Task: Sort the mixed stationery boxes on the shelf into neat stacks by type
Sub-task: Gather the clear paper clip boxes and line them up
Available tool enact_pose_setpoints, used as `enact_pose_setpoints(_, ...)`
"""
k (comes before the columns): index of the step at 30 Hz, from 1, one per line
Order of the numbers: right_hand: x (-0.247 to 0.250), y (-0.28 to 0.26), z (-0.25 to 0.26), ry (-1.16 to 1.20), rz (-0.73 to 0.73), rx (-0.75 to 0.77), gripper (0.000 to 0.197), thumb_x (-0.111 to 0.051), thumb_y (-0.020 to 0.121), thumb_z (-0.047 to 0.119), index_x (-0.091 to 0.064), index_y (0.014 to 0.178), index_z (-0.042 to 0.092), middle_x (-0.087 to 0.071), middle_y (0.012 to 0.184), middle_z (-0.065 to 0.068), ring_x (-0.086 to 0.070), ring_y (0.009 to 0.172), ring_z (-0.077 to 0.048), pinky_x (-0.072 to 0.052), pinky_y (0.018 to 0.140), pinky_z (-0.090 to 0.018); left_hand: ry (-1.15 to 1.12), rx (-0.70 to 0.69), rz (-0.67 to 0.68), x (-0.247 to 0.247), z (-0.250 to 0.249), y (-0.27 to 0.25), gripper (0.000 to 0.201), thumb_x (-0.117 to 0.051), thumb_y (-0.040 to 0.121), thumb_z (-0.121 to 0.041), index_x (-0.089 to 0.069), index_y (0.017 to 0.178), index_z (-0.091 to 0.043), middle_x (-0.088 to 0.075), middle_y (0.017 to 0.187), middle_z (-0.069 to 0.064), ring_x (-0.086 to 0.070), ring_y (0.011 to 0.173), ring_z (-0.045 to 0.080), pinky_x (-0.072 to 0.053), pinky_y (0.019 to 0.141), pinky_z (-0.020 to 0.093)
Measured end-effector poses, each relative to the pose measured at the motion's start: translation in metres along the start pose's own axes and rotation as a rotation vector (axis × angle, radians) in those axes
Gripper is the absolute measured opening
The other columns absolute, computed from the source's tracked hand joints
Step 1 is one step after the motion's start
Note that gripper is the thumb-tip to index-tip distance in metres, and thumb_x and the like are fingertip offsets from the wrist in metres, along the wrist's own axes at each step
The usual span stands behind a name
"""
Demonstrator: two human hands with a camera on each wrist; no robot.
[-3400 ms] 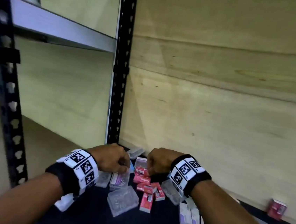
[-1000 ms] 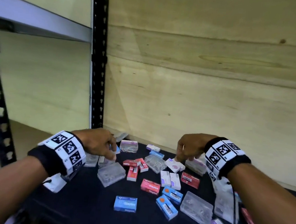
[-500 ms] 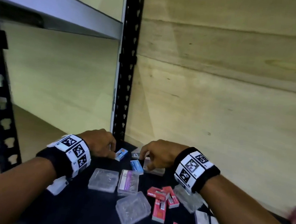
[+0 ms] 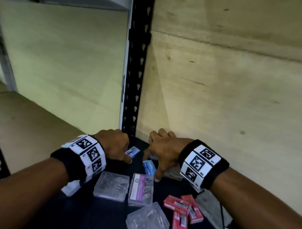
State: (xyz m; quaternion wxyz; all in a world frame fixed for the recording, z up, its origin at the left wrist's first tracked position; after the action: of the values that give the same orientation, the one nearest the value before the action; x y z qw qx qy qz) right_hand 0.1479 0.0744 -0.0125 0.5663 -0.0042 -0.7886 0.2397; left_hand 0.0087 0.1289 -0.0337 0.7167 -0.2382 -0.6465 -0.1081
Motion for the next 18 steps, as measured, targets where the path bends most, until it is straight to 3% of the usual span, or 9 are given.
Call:
enact_pose_setpoints(3, 0.001, 0.000, 0.000, 0.036, 0.005, -0.001, 0.069, -0.083, 0.063, 0.057, -0.059, 0.127, 0.043, -0.032, 0.116, 0.002, -0.025, 0.115, -0.023, -0.037, 0.098, -0.046, -0.049, -0.029, 0.013, 0.002, 0.004, -0.002, 0.044, -0.069, 0.075, -0.058, -0.070, 0.099, -0.022, -0.062, 0.102, 0.002, -0.062, 0.092, 0.022, -0.053, 0.077, 0.033)
enact_pose_setpoints(7, 0.006, -0.003, 0.001, 0.106, -0.001, -0.014, 0.071, -0.082, 0.069, 0.051, -0.055, 0.133, 0.036, -0.034, 0.112, 0.003, -0.030, 0.117, -0.022, -0.042, 0.097, -0.046, -0.128, -0.032, 0.031, 0.012, 0.012, -0.014, 0.041, -0.062, 0.082, -0.053, -0.073, 0.098, -0.017, -0.068, 0.100, 0.002, -0.063, 0.088, 0.018, -0.055, 0.083, 0.036)
enact_pose_setpoints(12, 0.018, -0.018, -0.001, 0.141, -0.045, -0.069, 0.073, -0.085, 0.068, 0.047, -0.055, 0.133, 0.032, -0.042, 0.120, 0.001, -0.036, 0.116, -0.021, -0.046, 0.094, -0.043, -0.350, -0.037, 0.054, 0.028, 0.018, -0.040, 0.042, -0.050, 0.093, -0.043, -0.074, 0.088, -0.009, -0.075, 0.088, 0.003, -0.063, 0.064, 0.011, -0.053, 0.073, 0.026)
enact_pose_setpoints(15, 0.021, -0.039, -0.009, 0.162, -0.034, -0.147, 0.073, -0.085, 0.070, 0.044, -0.054, 0.135, 0.031, -0.041, 0.129, -0.004, -0.049, 0.113, -0.027, -0.049, 0.093, -0.044, -0.431, -0.089, 0.061, 0.036, 0.012, -0.057, 0.038, -0.043, 0.100, -0.034, -0.069, 0.084, -0.013, -0.074, 0.089, 0.000, -0.060, 0.063, 0.008, -0.049, 0.067, 0.019)
enact_pose_setpoints(18, 0.022, -0.073, -0.015, 0.192, -0.023, -0.189, 0.065, -0.082, 0.077, 0.037, -0.056, 0.136, 0.026, -0.045, 0.129, -0.005, -0.052, 0.107, -0.023, -0.049, 0.089, -0.036, -0.463, -0.147, 0.063, 0.042, -0.002, -0.071, 0.030, -0.042, 0.101, -0.029, -0.066, 0.091, -0.013, -0.074, 0.094, 0.001, -0.062, 0.066, 0.010, -0.053, 0.070, 0.023)
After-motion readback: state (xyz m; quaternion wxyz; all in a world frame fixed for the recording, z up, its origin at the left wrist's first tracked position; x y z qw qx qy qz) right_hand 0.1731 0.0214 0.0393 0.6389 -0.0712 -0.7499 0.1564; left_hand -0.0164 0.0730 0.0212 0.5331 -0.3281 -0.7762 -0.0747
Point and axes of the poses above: each hand's wrist, its own y-axis towards the middle knuckle, its own x-axis out of the back of the hand, z = x × y, the point moved 4 cm from there along y, towards the middle knuckle
